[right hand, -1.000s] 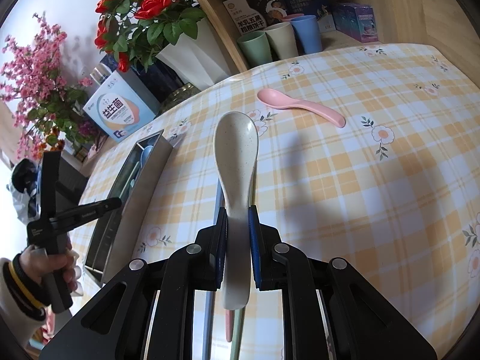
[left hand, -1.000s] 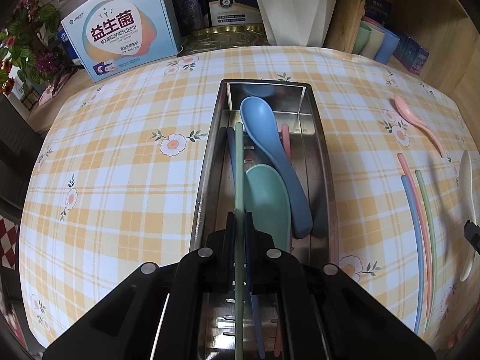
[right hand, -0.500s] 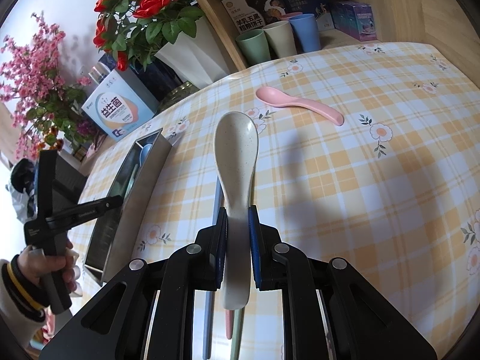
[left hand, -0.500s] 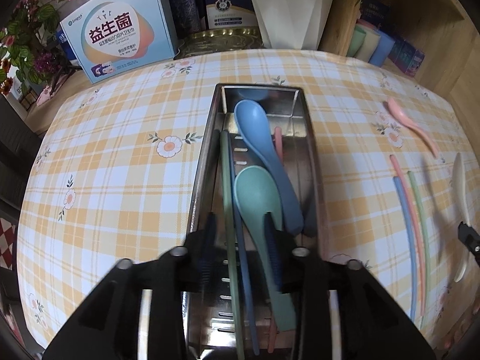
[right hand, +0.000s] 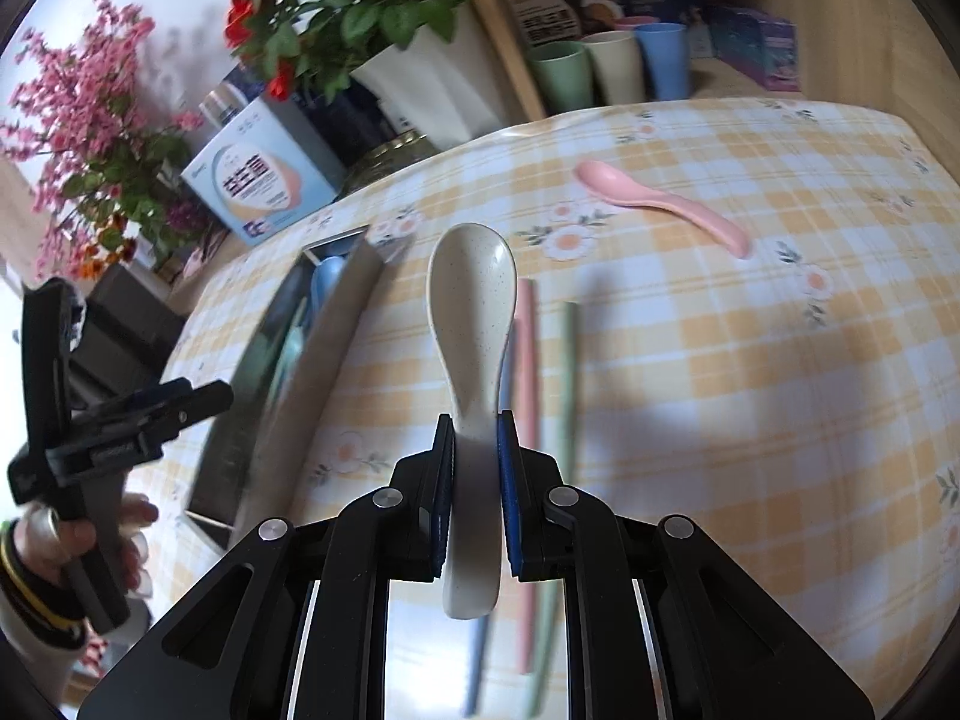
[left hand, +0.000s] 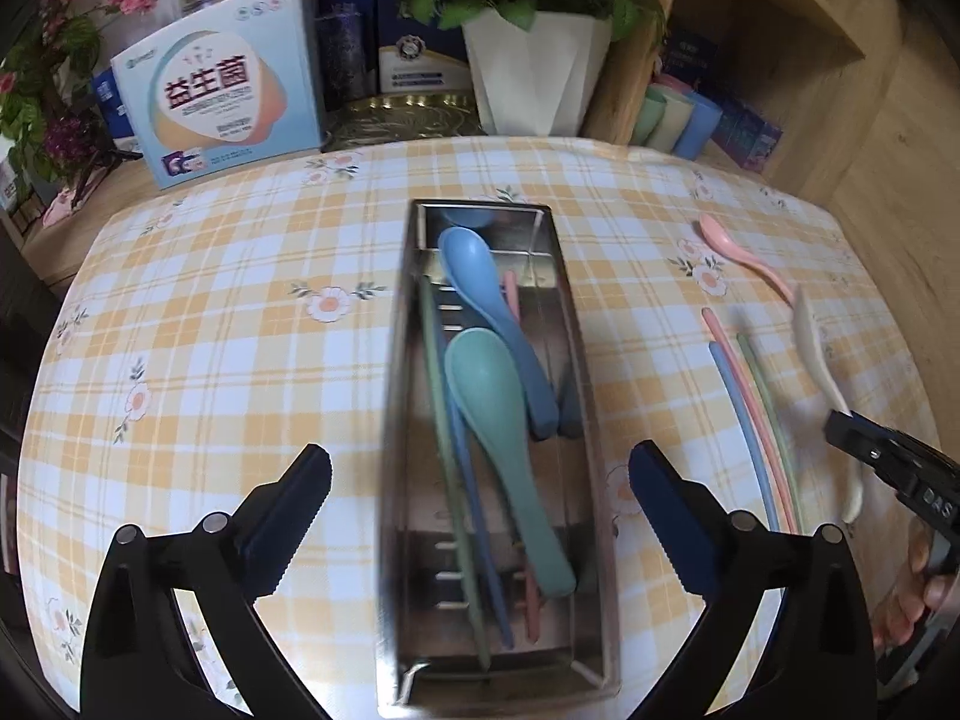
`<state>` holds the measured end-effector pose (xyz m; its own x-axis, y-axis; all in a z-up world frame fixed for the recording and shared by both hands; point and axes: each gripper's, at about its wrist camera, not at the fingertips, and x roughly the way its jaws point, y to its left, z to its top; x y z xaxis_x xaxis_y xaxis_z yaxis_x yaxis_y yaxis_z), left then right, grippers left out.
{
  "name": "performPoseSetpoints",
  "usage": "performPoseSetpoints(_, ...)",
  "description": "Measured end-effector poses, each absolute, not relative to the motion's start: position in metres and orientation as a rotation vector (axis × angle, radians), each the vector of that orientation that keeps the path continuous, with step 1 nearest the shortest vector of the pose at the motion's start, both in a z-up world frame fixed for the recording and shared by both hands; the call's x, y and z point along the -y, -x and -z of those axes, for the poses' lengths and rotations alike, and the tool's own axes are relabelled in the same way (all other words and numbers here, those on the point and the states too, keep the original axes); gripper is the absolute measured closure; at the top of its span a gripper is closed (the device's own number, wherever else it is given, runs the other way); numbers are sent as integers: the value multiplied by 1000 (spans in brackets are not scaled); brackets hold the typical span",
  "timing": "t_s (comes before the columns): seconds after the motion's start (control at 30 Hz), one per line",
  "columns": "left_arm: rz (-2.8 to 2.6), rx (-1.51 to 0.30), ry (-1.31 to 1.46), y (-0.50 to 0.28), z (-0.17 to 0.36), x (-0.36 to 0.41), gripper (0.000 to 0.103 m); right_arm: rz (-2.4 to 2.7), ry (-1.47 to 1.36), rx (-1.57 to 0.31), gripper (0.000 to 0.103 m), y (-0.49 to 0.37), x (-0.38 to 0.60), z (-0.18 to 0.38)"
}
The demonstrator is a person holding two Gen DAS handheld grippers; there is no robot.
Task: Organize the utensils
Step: 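Lower the white spoon into the steel tray and open the right gripper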
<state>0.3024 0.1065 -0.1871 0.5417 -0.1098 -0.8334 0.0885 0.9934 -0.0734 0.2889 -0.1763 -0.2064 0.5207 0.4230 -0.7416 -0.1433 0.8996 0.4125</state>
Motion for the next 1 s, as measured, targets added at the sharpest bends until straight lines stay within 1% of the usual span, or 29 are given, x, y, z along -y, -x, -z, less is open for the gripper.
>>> performPoseSetpoints(0.33,70,-899,84,-270,163,-170,6,-442,-305,-1102,89,-318,83,198)
performPoseSetpoints(0.57,18,-879,111,-249,161,-208,6,-467,-311,-1186,89,-327,20,201)
performPoseSetpoints(0.77,-3,-883,126,-241,167,-223,6,-437,-293,-1253,89,-329,-10,215)
performPoseSetpoints(1.0,-5,-885,138,-242,169,-226,6,-418,-259,-1277,89,-329,-21,223)
